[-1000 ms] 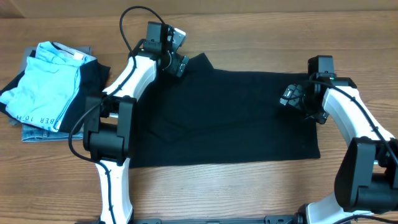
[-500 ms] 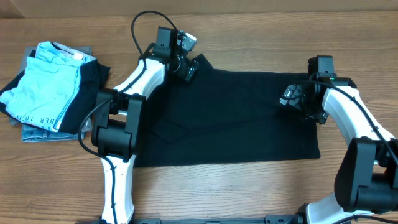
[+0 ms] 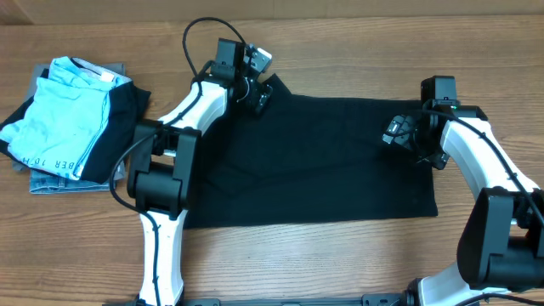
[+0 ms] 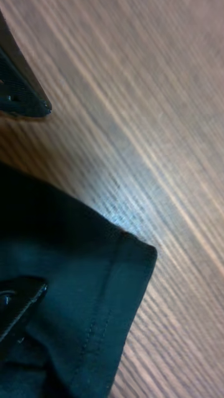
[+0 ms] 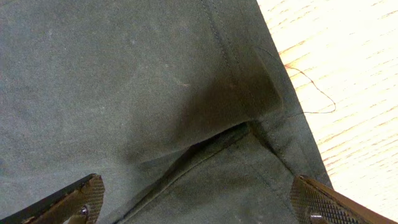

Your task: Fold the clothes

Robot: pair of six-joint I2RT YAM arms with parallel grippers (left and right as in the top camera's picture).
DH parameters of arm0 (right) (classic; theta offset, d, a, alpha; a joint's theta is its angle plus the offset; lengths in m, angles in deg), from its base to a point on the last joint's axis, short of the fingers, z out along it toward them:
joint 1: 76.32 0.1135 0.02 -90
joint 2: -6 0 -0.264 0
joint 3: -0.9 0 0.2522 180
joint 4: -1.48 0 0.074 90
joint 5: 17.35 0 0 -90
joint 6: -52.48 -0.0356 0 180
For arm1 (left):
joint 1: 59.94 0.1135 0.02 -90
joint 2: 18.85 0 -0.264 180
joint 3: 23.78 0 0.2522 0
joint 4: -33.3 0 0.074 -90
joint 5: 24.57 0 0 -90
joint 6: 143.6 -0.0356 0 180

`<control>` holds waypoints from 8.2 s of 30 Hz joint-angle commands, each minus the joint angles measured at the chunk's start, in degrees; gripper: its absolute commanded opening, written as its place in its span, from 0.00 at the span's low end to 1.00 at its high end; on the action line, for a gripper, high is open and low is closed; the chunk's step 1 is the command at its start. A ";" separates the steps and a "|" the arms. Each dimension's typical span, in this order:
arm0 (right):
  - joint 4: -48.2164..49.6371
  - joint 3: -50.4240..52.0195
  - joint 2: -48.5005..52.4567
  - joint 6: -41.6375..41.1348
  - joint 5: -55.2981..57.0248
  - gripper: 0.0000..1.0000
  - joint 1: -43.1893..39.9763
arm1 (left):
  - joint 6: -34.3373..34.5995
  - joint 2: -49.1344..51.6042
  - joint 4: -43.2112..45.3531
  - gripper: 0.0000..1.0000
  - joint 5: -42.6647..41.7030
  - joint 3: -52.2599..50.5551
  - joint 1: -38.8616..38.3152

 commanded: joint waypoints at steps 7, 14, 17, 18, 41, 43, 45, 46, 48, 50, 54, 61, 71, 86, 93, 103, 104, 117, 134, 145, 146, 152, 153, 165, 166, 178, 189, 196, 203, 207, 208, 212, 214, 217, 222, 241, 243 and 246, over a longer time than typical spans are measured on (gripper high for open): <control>0.11 0.28 0.17 0.04 0.70 1.00 -0.17 | -0.48 2.47 -0.83 0.61 -2.12 1.27 -0.55; 0.13 0.28 0.17 0.04 0.70 1.00 -0.17 | -0.46 2.40 -4.59 0.17 -2.08 5.14 -0.26; 0.11 0.28 0.17 0.04 0.70 1.00 -0.15 | -0.44 2.40 -6.67 0.16 -0.55 8.37 -0.20; 0.11 0.31 0.17 0.04 0.70 1.00 -0.17 | -0.44 2.40 -7.54 0.15 0.15 9.55 -0.20; 0.11 0.28 0.17 0.04 0.70 1.00 -0.17 | 0.00 6.67 -15.15 0.87 -2.86 16.70 -0.35; 0.11 0.28 0.17 0.04 0.70 1.00 -0.17 | -0.02 7.45 -15.65 0.86 -4.20 16.70 -0.68; 0.11 0.28 0.17 0.04 0.70 1.00 -0.17 | -0.04 7.58 -15.87 0.86 -5.25 16.70 -1.07; 0.11 0.28 0.17 0.04 0.70 1.00 -0.17 | -0.11 7.58 -15.78 0.86 -5.27 16.70 -1.33; 0.11 0.28 0.17 0.04 0.70 1.00 -0.17 | -1.36 7.56 -15.78 0.84 -5.11 16.70 -1.81; 0.11 0.28 0.17 0.04 0.70 1.00 -0.17 | -2.03 7.80 -16.00 0.82 -4.87 16.63 -2.08; 0.11 0.28 0.17 0.04 0.70 1.00 -0.17 | -2.62 8.37 -16.28 0.71 -4.68 16.61 -2.25; 0.11 0.28 0.17 0.04 0.70 1.00 -0.17 | -2.62 8.33 -16.20 0.13 -0.22 16.63 -2.23; 0.11 0.28 0.17 0.04 0.70 1.00 -0.17 | -0.98 5.90 -16.94 0.04 7.89 19.19 -2.14; 0.11 0.28 0.17 0.04 0.70 1.00 -0.17 | 2.47 1.31 -22.82 0.04 17.09 25.33 -1.57; 5.25 0.31 0.17 -0.22 0.52 1.00 -0.15 | 9.51 1.31 -25.59 0.04 17.14 25.33 -0.13; 15.87 0.17 0.20 14.93 -7.17 0.88 -0.28 | 9.70 1.31 -28.83 0.04 17.16 25.33 0.90; 17.51 0.17 0.26 16.96 -6.56 0.85 -0.35 | 9.70 1.31 -29.03 0.04 17.16 25.31 0.90; 35.91 0.17 7.30 32.28 -0.42 0.79 -5.90 | 9.70 1.31 -33.27 0.04 17.18 25.31 0.92; 43.56 0.17 19.43 37.24 -9.38 0.73 -7.02 | 9.70 1.31 -34.80 0.04 17.18 25.31 1.42; 39.34 -4.83 18.25 34.18 -10.93 0.04 -7.02 | 9.70 1.01 -35.08 0.04 17.18 25.55 2.73; 38.58 -5.60 17.81 34.18 -11.13 0.04 -7.02 | 9.70 0.79 -35.54 0.04 17.16 25.88 3.10; 35.17 -8.61 14.84 34.18 -11.52 0.04 -7.02 | 9.68 -0.13 -38.91 0.04 16.98 29.51 4.59; 34.47 -8.85 14.08 34.18 -11.54 0.04 -7.02 | 9.68 -0.20 -40.13 0.04 16.98 30.69 4.68; 30.75 -8.85 5.81 34.45 -17.59 0.04 -7.02 | 10.84 -0.55 -57.81 0.04 16.96 43.25 5.05; 30.29 -8.85 5.46 34.47 -17.94 0.04 -7.02 | 11.17 -0.55 -59.32 0.04 16.98 43.67 5.09; 17.62 -9.22 0.96 35.95 -20.28 0.04 -7.02 | 24.63 -1.05 -75.21 0.04 12.63 44.06 9.09; 11.10 -9.22 -4.37 35.95 -20.20 0.04 -7.02 | 23.56 -2.21 -79.06 0.04 -1.51 44.06 9.18; 5.31 -9.22 -4.66 35.93 -18.14 0.04 -7.13 | 24.28 -5.07 -79.06 0.04 -0.39 44.04 6.91; 0.26 -9.22 -6.12 35.36 -17.20 0.04 -7.13 | 25.79 -7.26 -79.08 0.04 -0.42 42.77 6.71; -2.10 -9.22 -7.76 32.22 -16.13 0.04 -7.41 | 25.75 -8.57 -79.08 0.04 -0.37 37.55 6.71; -2.71 -9.22 -8.11 31.69 -16.13 0.04 -7.56 | 25.73 -9.05 -79.08 0.04 0.02 35.78 6.71; -5.09 -9.22 -8.55 30.42 -16.15 0.04 -8.41 | 25.73 -11.39 -79.08 0.04 4.09 28.79 6.73; -7.04 -9.22 -8.52 29.18 -16.13 0.04 -8.74 | 25.70 -12.68 -79.08 0.04 4.85 25.31 6.75; -10.27 -9.22 -8.52 27.56 -15.54 0.04 -8.74 | 25.73 -13.49 -79.08 0.04 5.49 22.69 6.82; -14.67 -9.22 -8.52 20.94 -11.23 0.04 -8.74 | 25.81 -13.55 -79.08 0.04 5.57 20.48 6.84; -23.69 -5.62 -8.50 18.69 -8.44 0.04 -8.74 | 26.18 -13.55 -79.12 0.04 9.51 3.50 6.84; -22.67 -3.98 -8.39 18.69 -8.39 0.04 -8.74 | 26.21 -13.55 -79.12 0.04 9.49 2.60 6.84; -20.33 -1.53 -8.35 17.77 -8.37 0.04 -8.74 | 26.23 -13.55 -79.12 0.04 9.03 1.49 6.75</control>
